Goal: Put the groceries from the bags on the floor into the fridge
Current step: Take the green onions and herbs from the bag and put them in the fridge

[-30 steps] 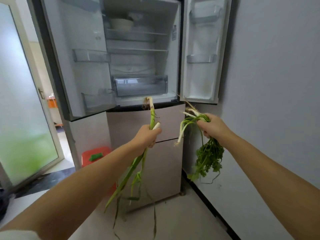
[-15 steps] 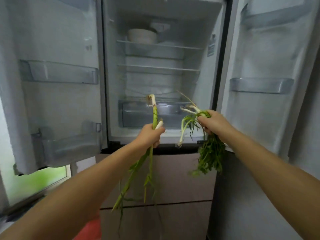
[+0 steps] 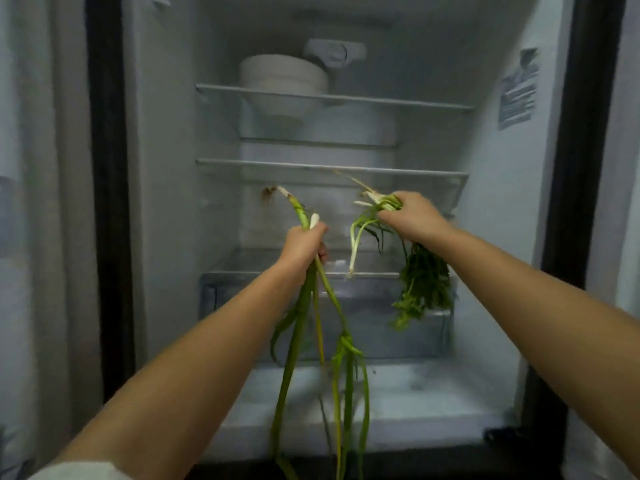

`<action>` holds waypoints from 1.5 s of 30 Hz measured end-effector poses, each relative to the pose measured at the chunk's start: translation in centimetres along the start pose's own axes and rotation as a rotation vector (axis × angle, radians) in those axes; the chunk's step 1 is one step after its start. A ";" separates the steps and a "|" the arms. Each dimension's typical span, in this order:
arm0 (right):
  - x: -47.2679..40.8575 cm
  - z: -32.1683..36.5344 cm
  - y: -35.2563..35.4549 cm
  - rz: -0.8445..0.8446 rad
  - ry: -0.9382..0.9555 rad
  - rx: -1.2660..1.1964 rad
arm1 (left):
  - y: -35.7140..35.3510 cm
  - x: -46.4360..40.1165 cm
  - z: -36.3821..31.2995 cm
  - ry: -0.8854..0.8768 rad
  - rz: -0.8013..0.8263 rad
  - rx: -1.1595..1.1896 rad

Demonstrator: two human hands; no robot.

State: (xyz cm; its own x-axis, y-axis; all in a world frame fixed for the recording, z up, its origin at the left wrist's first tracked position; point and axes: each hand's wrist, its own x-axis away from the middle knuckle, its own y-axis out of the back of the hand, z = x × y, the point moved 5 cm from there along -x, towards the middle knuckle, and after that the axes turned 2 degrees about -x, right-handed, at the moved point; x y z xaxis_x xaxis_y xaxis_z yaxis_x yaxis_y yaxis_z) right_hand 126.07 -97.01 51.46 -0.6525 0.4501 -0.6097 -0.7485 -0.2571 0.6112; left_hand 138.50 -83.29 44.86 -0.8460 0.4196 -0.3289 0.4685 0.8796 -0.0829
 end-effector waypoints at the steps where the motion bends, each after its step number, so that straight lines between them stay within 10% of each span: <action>1: -1.3 0.0 -0.9 0.016 0.024 0.053 | 0.5 -1.0 0.0 -0.028 -0.031 -0.078; 11: -18.7 -0.8 -14.0 0.197 0.220 0.174 | 9.4 -11.9 5.4 0.038 -0.214 -0.867; 21: -24.2 -2.8 -27.6 0.529 0.682 0.497 | 10.5 -14.0 6.3 0.128 -0.226 -0.940; 31: -25.2 -5.0 -30.3 0.899 0.449 0.482 | 11.2 -14.3 7.0 0.103 -0.226 -0.916; 37: -19.9 -0.3 -30.4 0.723 1.092 0.559 | 10.9 -13.6 6.5 0.109 -0.210 -0.893; 45: -22.6 0.7 -26.7 0.527 0.328 -0.534 | 10.8 -13.2 6.5 0.105 -0.221 -0.800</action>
State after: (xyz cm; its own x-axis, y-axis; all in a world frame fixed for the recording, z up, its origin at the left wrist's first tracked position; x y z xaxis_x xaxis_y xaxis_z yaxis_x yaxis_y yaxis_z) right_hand 160.90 -99.72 49.30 -0.8738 -0.0955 -0.4768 -0.2352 -0.7752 0.5863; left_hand 156.40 -80.75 42.18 -0.9351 0.2026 -0.2906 0.0005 0.8210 0.5709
